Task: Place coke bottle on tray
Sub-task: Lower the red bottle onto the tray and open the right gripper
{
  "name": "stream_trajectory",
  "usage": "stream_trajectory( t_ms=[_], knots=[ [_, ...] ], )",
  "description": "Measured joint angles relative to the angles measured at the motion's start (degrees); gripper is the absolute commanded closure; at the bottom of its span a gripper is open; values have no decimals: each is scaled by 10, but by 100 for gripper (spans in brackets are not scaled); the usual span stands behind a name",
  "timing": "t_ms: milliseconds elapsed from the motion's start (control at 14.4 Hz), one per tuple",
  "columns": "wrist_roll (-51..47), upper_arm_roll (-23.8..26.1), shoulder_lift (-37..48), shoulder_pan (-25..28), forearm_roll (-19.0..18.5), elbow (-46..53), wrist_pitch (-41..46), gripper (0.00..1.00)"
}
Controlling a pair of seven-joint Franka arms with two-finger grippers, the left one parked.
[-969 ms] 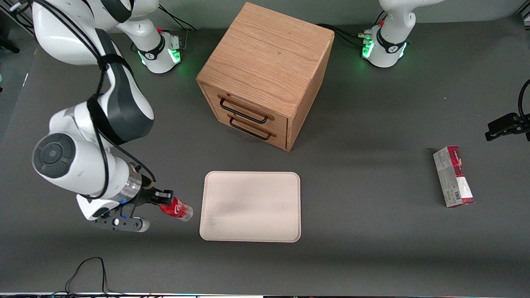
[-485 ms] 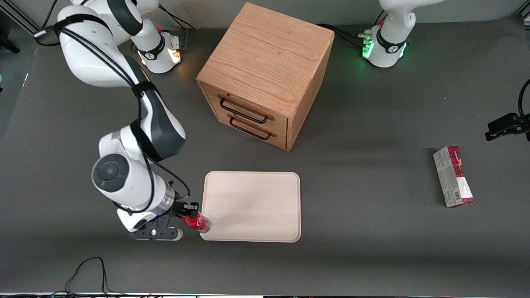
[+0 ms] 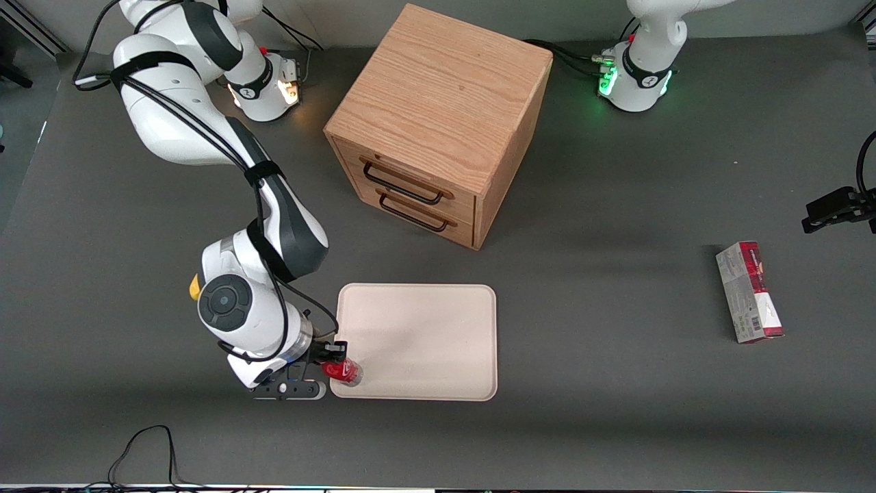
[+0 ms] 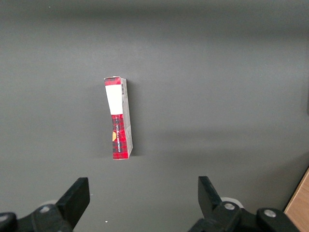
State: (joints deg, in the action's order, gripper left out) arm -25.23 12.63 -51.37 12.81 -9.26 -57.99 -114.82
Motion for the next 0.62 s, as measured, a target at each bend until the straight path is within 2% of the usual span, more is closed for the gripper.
stream_trajectory(
  t_ms=[208, 277, 346, 623],
  knots=[
    [0, 0, 0, 0, 0, -14, -9, 48],
    [0, 0, 0, 0, 0, -18, -14, 34],
    [0, 1, 0, 0, 0, -20, -18, 0],
    [0, 2, 1, 0, 0, -21, -24, 0]
  ],
)
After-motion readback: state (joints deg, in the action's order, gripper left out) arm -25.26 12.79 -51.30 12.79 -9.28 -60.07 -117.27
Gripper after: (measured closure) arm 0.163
